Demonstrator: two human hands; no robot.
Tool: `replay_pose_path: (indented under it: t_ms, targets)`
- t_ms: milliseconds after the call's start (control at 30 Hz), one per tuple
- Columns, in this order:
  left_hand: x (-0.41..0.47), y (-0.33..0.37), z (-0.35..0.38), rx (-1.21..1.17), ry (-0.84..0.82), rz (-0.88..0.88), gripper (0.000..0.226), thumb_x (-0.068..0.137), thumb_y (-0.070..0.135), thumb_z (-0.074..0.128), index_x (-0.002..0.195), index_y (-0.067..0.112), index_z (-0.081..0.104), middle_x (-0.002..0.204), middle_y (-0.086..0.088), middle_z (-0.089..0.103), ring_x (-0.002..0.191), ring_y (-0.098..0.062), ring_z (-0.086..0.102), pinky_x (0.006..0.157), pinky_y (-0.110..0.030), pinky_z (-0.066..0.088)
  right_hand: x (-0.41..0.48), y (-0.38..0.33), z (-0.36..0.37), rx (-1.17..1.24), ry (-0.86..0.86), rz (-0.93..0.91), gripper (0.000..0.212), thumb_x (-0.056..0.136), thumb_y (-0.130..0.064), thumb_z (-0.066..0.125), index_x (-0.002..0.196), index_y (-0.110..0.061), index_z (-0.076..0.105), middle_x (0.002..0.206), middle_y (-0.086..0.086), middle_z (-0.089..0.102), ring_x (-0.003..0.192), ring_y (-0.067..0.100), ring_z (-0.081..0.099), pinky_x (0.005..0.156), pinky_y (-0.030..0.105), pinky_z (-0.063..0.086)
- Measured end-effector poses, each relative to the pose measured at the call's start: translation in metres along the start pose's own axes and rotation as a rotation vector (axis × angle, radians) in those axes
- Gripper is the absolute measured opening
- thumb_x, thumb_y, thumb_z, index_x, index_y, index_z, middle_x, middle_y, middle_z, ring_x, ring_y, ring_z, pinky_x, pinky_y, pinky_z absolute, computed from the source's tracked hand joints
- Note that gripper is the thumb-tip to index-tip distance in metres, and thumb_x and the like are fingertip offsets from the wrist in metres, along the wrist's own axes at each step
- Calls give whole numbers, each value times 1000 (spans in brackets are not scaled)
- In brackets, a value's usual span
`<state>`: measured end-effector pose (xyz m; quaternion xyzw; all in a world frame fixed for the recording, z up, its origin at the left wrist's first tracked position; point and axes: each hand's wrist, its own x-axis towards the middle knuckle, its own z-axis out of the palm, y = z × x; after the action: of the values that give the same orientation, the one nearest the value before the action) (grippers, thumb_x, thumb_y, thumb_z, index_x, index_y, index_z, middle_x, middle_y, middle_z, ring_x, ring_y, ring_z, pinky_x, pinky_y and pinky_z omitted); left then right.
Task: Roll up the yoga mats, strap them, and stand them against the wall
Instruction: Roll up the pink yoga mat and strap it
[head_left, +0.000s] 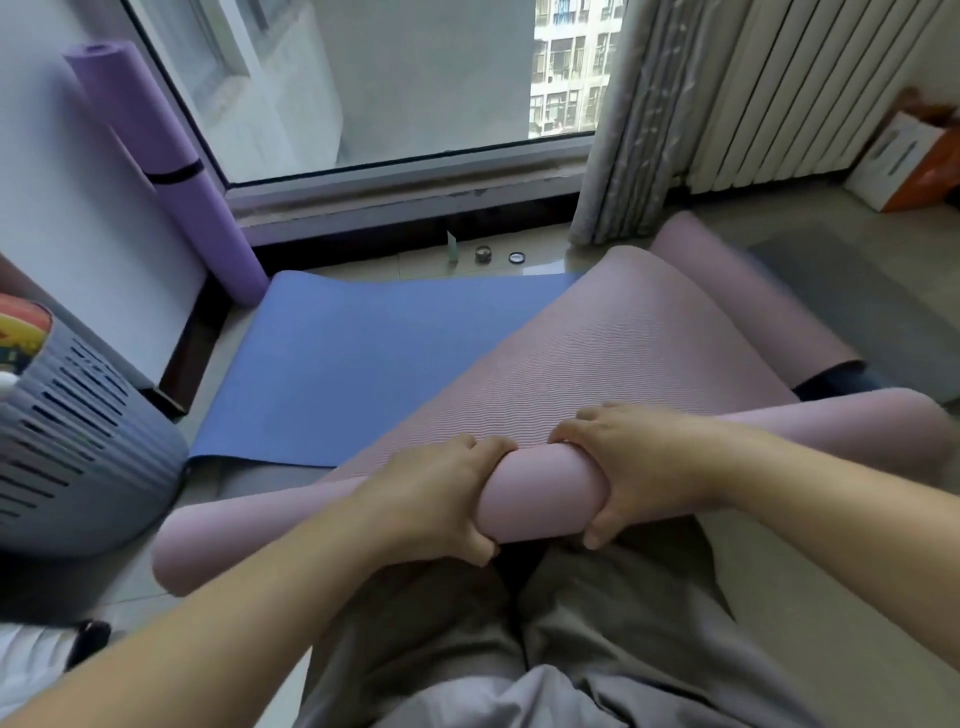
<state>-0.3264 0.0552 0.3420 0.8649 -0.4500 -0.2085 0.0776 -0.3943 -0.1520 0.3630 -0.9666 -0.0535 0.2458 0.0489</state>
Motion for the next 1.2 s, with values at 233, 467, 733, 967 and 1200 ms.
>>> replay_pose_path:
  t_ms: [233, 467, 733, 967, 1200]
  targets:
    - [9, -9, -21, -86, -117, -33, 71, 66, 50, 73, 127, 49, 37, 119, 23, 52, 105, -5, 53, 90, -30, 45, -3, -2, 22, -111, 288, 38, 76, 63, -63, 64, 128, -33, 41, 118, -9, 57, 107, 19, 54, 88, 34, 44]
    - [4, -9, -91, -51, -185, -46, 64, 63, 59, 68, 118, 61, 35, 105, 26, 59, 95, -1, 58, 88, -36, 49, -21, -4, -56, -106, 276, -11, 65, 56, -63, 68, 112, -36, 48, 95, -13, 62, 85, 14, 57, 70, 34, 50]
    - [-3, 8, -50, -59, -549, -23, 55, 73, 53, 71, 120, 49, 43, 115, 22, 57, 105, -7, 55, 91, -33, 45, -33, -17, -4, 158, -85, -33, 69, 56, -59, 79, 113, -39, 46, 106, -15, 61, 93, 10, 57, 79, 30, 47]
    - [-8, -4, -27, -206, -636, -24, 47, 77, 51, 70, 115, 47, 43, 114, 20, 57, 108, -8, 56, 91, -31, 48, -43, -24, 36, -89, 183, -163, 98, 59, -73, 56, 140, -32, 22, 130, -10, 39, 118, 16, 38, 102, 36, 36]
    - [-18, 9, -27, 247, -135, 77, 77, 80, 60, 60, 144, 45, 20, 128, 6, 40, 119, -19, 37, 98, -38, 40, -21, -13, 25, 61, 52, -160, 88, 63, -66, 69, 137, -36, 30, 126, -15, 44, 114, 10, 43, 98, 33, 38]
